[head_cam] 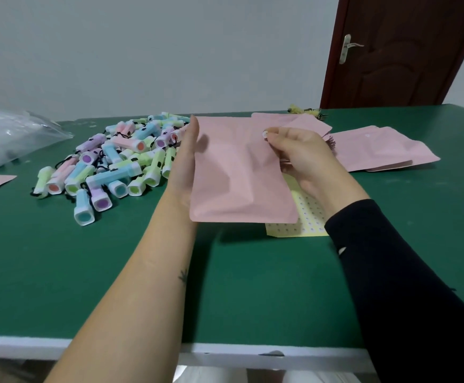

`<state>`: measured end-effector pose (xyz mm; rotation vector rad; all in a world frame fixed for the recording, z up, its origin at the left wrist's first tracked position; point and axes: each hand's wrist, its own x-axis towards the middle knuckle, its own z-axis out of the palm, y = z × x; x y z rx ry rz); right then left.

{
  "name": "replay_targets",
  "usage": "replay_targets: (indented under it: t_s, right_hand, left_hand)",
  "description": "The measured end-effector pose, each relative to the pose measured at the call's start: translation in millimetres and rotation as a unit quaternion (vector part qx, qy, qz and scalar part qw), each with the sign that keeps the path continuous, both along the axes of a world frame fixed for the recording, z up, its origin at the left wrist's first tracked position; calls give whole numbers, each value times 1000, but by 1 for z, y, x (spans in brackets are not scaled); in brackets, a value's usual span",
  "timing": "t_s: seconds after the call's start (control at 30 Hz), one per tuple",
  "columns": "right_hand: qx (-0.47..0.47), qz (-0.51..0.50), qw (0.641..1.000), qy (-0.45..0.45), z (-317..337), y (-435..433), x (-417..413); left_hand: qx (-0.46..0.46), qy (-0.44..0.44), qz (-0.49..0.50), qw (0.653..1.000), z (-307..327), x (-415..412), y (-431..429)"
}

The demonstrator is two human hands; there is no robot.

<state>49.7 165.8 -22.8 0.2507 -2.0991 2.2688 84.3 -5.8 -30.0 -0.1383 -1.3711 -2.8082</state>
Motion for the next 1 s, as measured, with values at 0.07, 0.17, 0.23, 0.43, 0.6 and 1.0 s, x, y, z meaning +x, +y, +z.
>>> replay_targets:
  t_s: [0.07, 0.17, 0.23, 0.43, 0.6, 1.0]
  right_hand:
    - [38, 9, 999, 36, 1, 1, 1]
    - [125, 1, 987, 100, 5, 0, 5]
    - [201, -21, 969, 144, 6, -1, 8]
    - [325, -48, 928, 178, 11, -2, 13]
    - [339, -71, 916, 200, 8, -3, 11]
    - [335, -107, 901, 253, 2, -5, 8]
  left_hand:
    - [-9, 5, -16, 1000, 0, 2, -1]
    - [-28, 2, -23, 999, 0, 2, -4]
    - [-44, 2, -19, 999, 1, 2, -6]
    - [-37, 18, -19, 999, -1, 3, -9]
    - [-21, 45, -50, 998, -2, 3, -7]
    - [11, 45, -118, 992, -4, 0, -6]
